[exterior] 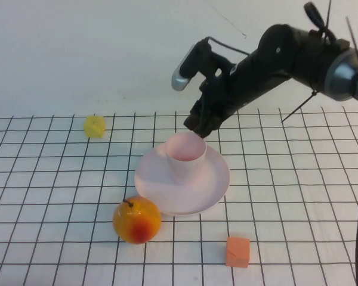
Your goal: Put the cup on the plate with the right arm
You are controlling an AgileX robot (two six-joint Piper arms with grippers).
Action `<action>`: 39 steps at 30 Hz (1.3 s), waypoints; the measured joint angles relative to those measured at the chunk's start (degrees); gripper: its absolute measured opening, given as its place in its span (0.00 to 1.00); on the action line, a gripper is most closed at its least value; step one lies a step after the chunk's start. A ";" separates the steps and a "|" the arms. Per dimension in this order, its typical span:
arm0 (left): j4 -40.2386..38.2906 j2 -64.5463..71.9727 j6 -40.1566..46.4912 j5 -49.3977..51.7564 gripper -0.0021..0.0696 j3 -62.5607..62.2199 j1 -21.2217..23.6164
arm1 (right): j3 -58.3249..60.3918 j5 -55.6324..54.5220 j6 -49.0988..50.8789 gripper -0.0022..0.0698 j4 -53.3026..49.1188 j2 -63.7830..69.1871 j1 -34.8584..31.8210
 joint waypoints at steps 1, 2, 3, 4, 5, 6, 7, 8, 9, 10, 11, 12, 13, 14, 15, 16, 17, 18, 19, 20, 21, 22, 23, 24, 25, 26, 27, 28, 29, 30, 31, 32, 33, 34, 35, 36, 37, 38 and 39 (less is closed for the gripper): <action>0.00 0.00 0.00 0.00 0.02 0.00 0.00 | 0.00 0.38 -0.20 0.39 -0.30 -1.09 -0.11; 0.00 0.00 0.00 0.00 0.03 0.00 0.00 | 0.00 0.91 -0.46 0.39 -0.90 -2.67 -0.26; 0.00 0.00 0.00 0.00 0.03 0.00 0.00 | 0.00 1.66 -0.59 0.39 -2.12 -4.50 -0.24; 0.00 0.00 0.00 0.00 0.03 0.00 0.00 | 0.00 2.39 -0.70 0.39 -3.37 -6.50 -0.29; 0.00 0.00 0.00 0.00 0.03 0.00 0.00 | 0.00 3.49 -0.80 0.39 -5.01 -8.72 -0.38; 0.00 0.00 0.00 0.00 0.03 0.00 0.00 | 0.00 4.95 -0.83 0.39 -6.75 -11.05 -0.38; 0.00 0.00 0.00 0.00 0.03 0.00 0.00 | 0.00 6.22 -0.83 0.38 -8.17 -13.00 -0.38; 0.00 0.00 0.00 0.00 0.03 0.00 0.00 | 0.00 7.91 -0.83 0.37 -9.97 -15.51 -0.38; 0.00 0.00 0.00 0.00 0.03 0.00 0.00 | 0.00 9.67 -0.83 0.35 -11.63 -18.03 -0.38; 0.00 0.00 0.00 0.00 0.03 0.00 0.00 | 0.00 11.06 -0.83 0.33 -13.14 -20.08 -0.38; 0.00 0.00 0.00 0.00 0.03 0.00 0.00 | 0.00 12.80 -0.83 0.29 -14.47 -22.62 -0.38; 0.00 0.00 0.00 0.00 0.03 0.00 0.00 | 0.00 14.58 -0.83 0.25 -15.67 -25.16 -0.38; 0.00 0.00 0.00 0.00 0.03 0.00 0.00 | 0.00 16.45 -0.83 0.21 -16.52 -27.65 -0.38; 0.00 0.00 0.00 0.00 0.03 0.00 0.00 | 0.00 18.50 -0.71 0.17 -17.41 -30.13 -0.38; 0.00 0.00 0.00 0.00 0.03 0.00 0.00 | 0.00 20.63 -0.19 0.12 -18.35 -32.57 -0.38; 0.00 0.00 0.00 0.00 0.03 0.00 0.00 | 0.00 22.44 0.62 0.09 -18.92 -34.50 -0.38; 0.00 0.00 0.00 0.00 0.03 0.00 0.00 | 0.00 24.46 1.94 0.07 -19.69 -36.79 -0.38; 0.00 0.00 0.00 0.00 0.03 0.00 0.00 | 0.00 25.90 3.51 0.05 -20.48 -39.00 -0.38; 0.00 0.00 0.00 0.00 0.03 0.00 0.00 | 0.00 26.63 4.81 0.04 -21.24 -40.64 -0.38; 0.00 0.00 0.00 0.00 0.03 0.00 0.00 | 0.00 27.24 6.54 0.04 -21.84 -42.58 -0.38; 0.00 0.00 0.00 0.00 0.03 0.00 0.00 | 0.00 27.25 7.86 0.03 -22.23 -44.38 -0.38; 0.00 0.00 0.00 0.00 0.03 0.00 0.00 | -0.11 27.25 9.02 0.03 -22.53 -45.69 -0.38; 0.00 0.00 0.00 0.00 0.03 0.00 0.00 | -0.11 27.25 10.10 0.03 -22.71 -47.17 -0.38; 0.00 0.00 0.00 0.00 0.03 0.00 0.00 | -0.22 27.25 10.93 0.03 -22.80 -48.52 -0.38; 0.00 0.00 0.00 0.00 0.03 0.00 0.00 | -0.20 27.25 11.33 0.03 -22.80 -49.67 -0.38; 0.00 0.00 0.00 0.00 0.03 0.00 0.00 | -0.34 27.25 11.55 0.03 -22.80 -50.62 -0.38; 0.00 0.00 0.00 0.00 0.03 0.00 0.00 | -0.36 27.25 11.81 0.03 -22.80 -51.38 -0.38; 0.00 0.00 0.00 0.00 0.03 0.00 0.00 | -0.46 27.25 11.82 0.03 -22.80 -51.86 -0.38; 0.00 0.00 0.00 0.00 0.03 0.00 0.00 | -0.46 27.25 11.90 0.03 -22.80 -52.14 -0.38; 0.00 0.00 0.00 0.00 0.03 0.00 0.00 | -0.46 27.25 11.95 0.03 -22.80 -52.40 -0.38; 0.00 0.00 0.00 0.00 0.03 0.00 0.00 | -0.46 27.25 12.06 0.03 -22.80 -52.40 -0.38; 0.00 0.00 0.00 0.00 0.03 0.00 0.00 | -0.46 27.25 12.04 0.03 -22.80 -52.40 -0.38; 0.00 0.00 0.00 0.00 0.03 0.00 0.00 | -0.46 27.25 12.04 0.03 -22.80 -52.27 -0.38; 0.00 0.00 0.00 0.00 0.03 0.00 0.00 | -0.46 27.25 12.04 0.03 -22.80 -51.99 -0.38; 0.00 0.00 0.00 0.00 0.03 0.00 0.00 | -0.46 27.25 12.04 0.03 -22.95 -51.70 -0.38; 0.00 0.00 0.00 0.00 0.03 0.00 0.00 | -0.46 27.25 11.73 0.03 -23.41 -51.40 -0.38; 0.00 0.00 0.00 0.00 0.03 0.00 0.00 | -0.46 27.25 11.84 0.03 -23.82 -51.27 -0.38; 0.00 0.00 0.00 0.00 0.03 0.00 0.00 | -0.04 27.25 13.20 0.03 -24.19 -51.27 -0.78; 0.00 0.00 0.00 0.00 0.03 0.00 0.00 | 0.71 27.25 15.80 0.03 -24.17 -51.42 -1.08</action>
